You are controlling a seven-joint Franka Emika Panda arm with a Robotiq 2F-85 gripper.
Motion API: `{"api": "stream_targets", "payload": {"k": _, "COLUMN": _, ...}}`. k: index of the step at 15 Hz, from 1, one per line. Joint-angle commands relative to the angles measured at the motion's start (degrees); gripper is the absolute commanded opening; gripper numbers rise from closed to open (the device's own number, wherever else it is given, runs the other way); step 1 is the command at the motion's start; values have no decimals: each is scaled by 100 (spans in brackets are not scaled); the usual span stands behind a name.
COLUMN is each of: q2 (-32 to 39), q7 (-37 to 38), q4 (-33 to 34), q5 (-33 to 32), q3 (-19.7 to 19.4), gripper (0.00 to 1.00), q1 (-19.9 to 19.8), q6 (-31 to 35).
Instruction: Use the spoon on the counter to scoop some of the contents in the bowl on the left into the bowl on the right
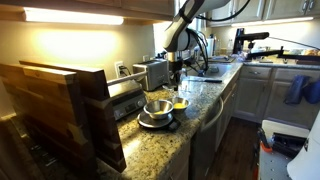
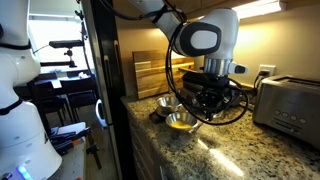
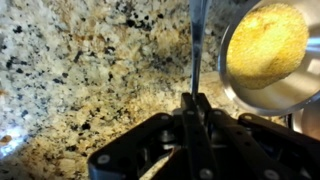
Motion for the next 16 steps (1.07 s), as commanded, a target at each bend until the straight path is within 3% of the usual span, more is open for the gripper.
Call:
{"api": "stream_targets", "payload": {"k": 1, "q2": -717, "q7": -143, "q4": -615, "q5": -458, "q3": -86, "gripper": 4, "q1": 215, "q6": -370}}
{"api": "stream_targets", "payload": {"k": 10, "q2": -1115, "q7": -139, "q4": -1143, "q5": -1853, "q3": -116, "gripper": 4, "q1": 688, "q6": -1128}}
{"api": "stream_targets", "payload": {"k": 13, "q2": -1093, "q7": -203, "q4": -1183, "q5": -2135, "q3": -82, "gripper": 5, "q1": 792, "q6": -1224}}
{"api": "stream_targets", "payload": {"k": 16, "q2": -743, "q7": -152, "q4": -911, "q5": -1897, "q3": -79, "gripper": 7, "q1": 748, "q6": -1085}}
